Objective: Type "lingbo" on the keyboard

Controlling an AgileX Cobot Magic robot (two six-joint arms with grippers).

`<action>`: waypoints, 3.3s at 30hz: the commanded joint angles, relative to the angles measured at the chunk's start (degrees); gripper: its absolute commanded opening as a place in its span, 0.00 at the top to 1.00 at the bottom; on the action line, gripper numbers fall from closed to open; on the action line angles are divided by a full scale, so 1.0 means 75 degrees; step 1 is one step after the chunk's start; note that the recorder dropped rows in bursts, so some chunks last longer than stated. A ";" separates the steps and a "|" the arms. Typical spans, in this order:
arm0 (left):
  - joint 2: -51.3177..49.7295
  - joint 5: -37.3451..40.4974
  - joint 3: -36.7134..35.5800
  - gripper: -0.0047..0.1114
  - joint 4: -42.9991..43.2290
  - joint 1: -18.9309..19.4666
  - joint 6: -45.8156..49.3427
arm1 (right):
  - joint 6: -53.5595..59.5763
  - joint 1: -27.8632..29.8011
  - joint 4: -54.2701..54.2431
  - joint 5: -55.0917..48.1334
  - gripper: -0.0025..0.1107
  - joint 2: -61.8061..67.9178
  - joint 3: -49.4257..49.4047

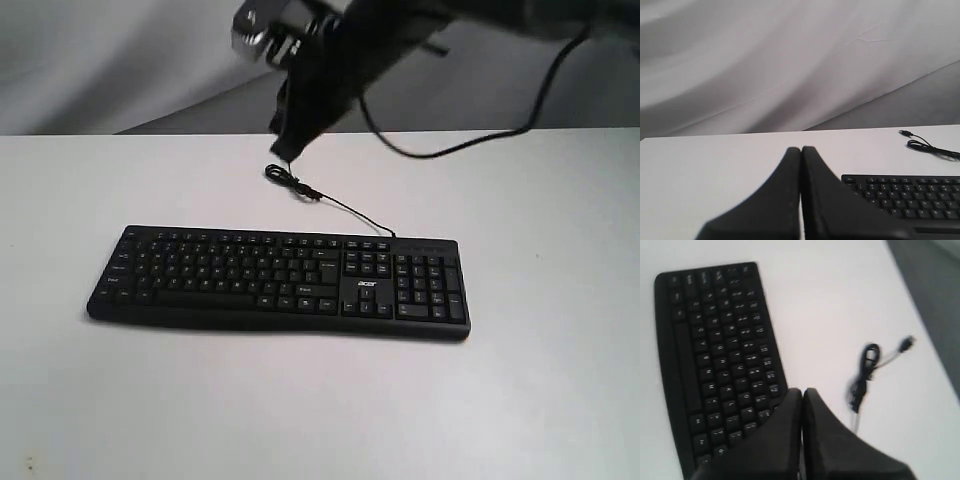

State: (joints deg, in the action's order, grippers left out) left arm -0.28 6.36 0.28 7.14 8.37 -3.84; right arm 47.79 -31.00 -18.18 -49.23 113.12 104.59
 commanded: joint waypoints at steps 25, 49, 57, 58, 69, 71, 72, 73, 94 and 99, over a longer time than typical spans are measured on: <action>0.0038 -0.0066 -0.0037 0.96 0.0002 -0.0051 -0.0016 | -0.1784 0.0066 -0.0113 0.4580 0.98 -1.0082 -0.6734; 0.0038 -0.0066 -0.0037 0.96 0.0002 -0.0051 -0.0016 | -0.7423 0.3878 0.4237 0.5379 0.98 -1.3372 -1.1053; 0.0038 -0.0066 -0.0037 0.96 0.0002 -0.0051 -0.0016 | -0.6572 0.4156 0.4237 0.4297 0.98 -1.5081 -1.1307; 0.0038 -0.0066 -0.0037 0.96 0.0002 -0.0051 -0.0016 | -0.6572 0.4156 0.4237 0.4138 0.98 -1.5083 -1.1307; 0.0038 -0.0066 -0.0037 0.96 0.0002 -0.0051 -0.0016 | -0.6572 0.5396 0.3088 0.5199 0.98 -1.5083 -1.3033; 0.0038 -0.0066 -0.0037 0.96 0.0002 -0.0051 -0.0016 | -0.6572 0.5396 0.3042 0.5292 0.98 -1.5083 -1.3423; 0.0038 -0.0066 -0.0037 0.96 0.0002 -0.0051 -0.0016 | -0.6572 0.5396 0.3003 0.5292 0.98 -1.5083 -1.3588; 0.0038 -0.0066 -0.0037 0.96 0.0002 -0.0051 -0.0016 | -0.6572 0.5396 0.2988 0.5292 0.98 -1.5083 -1.3732; 0.0038 -0.0066 -0.0037 0.96 0.0002 -0.0051 -0.0016 | -0.6540 0.5396 0.3500 0.3852 0.98 -1.5083 -1.3946; 0.0038 -0.0066 -0.0037 0.96 0.0002 -0.0051 -0.0016 | -0.6540 0.5396 0.3500 0.3852 0.98 -1.5083 -1.3946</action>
State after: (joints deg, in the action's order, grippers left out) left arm -0.28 6.36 0.28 7.14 8.37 -3.84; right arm -1.43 9.17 7.47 -20.06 0.07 0.23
